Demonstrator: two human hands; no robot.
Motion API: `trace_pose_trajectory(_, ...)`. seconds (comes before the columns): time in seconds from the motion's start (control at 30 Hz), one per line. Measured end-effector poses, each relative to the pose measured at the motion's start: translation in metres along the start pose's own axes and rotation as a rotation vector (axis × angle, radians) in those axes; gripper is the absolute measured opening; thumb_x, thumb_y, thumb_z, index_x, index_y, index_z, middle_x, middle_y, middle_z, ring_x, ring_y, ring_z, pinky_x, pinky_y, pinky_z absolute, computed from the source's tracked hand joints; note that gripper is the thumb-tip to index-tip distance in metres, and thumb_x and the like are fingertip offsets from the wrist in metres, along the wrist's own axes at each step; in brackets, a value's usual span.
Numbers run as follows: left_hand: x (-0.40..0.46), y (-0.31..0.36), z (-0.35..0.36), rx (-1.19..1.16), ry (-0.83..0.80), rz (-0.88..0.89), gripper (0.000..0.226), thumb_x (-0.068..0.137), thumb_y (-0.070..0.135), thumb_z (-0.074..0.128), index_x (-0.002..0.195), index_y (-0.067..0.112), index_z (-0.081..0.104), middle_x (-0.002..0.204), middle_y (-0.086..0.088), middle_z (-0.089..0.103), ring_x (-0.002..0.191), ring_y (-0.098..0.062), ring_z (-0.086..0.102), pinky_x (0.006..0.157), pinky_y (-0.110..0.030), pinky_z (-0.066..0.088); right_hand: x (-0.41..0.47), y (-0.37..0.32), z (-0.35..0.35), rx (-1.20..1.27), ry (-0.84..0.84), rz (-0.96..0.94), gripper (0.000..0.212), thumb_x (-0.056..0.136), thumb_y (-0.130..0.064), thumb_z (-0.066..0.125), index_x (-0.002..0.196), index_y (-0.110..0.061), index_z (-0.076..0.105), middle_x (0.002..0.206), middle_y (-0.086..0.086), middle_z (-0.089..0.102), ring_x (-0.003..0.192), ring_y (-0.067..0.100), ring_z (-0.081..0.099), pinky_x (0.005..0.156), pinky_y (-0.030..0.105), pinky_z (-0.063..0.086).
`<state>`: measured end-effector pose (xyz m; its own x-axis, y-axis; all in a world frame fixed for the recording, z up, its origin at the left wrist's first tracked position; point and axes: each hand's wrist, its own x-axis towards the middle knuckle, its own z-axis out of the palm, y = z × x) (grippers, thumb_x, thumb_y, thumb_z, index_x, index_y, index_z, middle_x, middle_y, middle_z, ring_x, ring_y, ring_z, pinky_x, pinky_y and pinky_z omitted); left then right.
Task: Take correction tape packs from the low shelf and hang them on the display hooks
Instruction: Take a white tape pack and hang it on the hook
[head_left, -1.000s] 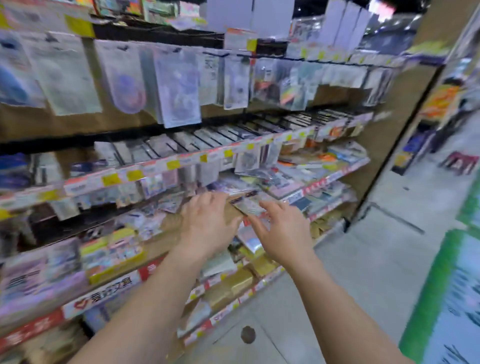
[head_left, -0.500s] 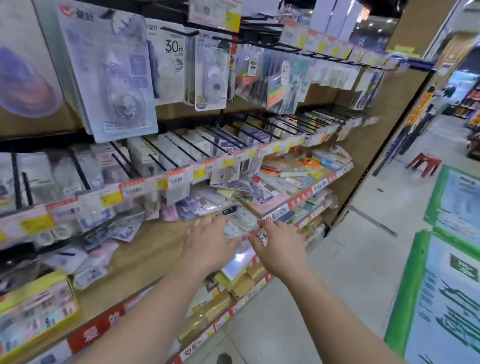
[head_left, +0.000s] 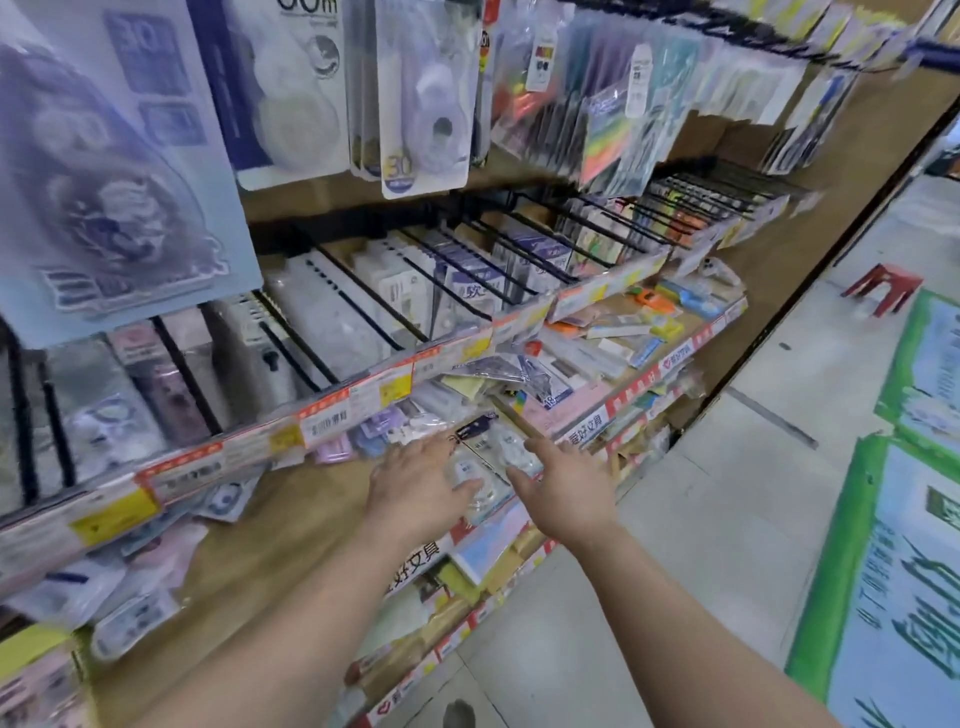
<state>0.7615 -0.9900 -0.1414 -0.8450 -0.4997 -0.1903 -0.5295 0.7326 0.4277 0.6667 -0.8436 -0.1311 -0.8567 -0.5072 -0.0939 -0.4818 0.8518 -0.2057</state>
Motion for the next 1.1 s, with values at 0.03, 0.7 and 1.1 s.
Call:
trace_pose_trajectory(0.03,0.006,-0.003,0.005,-0.019,-0.014,-0.019,0.066,0.091,0.06,0.049,0.148,0.028,0.039,0.148,-0.003,0.046,0.138,-0.029,0.039,0.114,-0.044,0.031,0.007,0.003,0.004,0.0,-0.017,-0.001,0.052,0.096,-0.054,0.046,0.14,-0.026,0.048,0.129,0.005,0.058,0.122,0.027,0.051,0.096,0.037,0.041)
trace_pose_trajectory(0.7,0.086,0.025,0.083,-0.267,-0.178,-0.79,0.071,0.085,0.074,0.049,0.129,0.019,0.055,0.124,-0.003,0.065,0.113,-0.024,0.062,0.088,-0.03,0.049,0.182,0.078,0.053,0.045,-0.504,-0.199,0.059,0.095,-0.053,0.049,0.141,-0.017,0.04,0.125,0.014,0.057,0.115,0.035,0.057,0.092,0.04,0.048)
trace_pose_trajectory(1.1,0.089,0.038,0.111,-0.903,0.19,-0.972,0.033,0.081,0.023,0.082,0.108,0.012,0.068,0.1,-0.003,0.07,0.084,-0.019,0.065,0.06,-0.022,0.05,0.213,0.084,0.068,0.448,-0.796,-0.079,0.027,0.088,-0.029,0.072,0.088,-0.007,0.058,0.079,0.006,0.057,0.069,0.021,0.058,0.061,0.027,0.044)
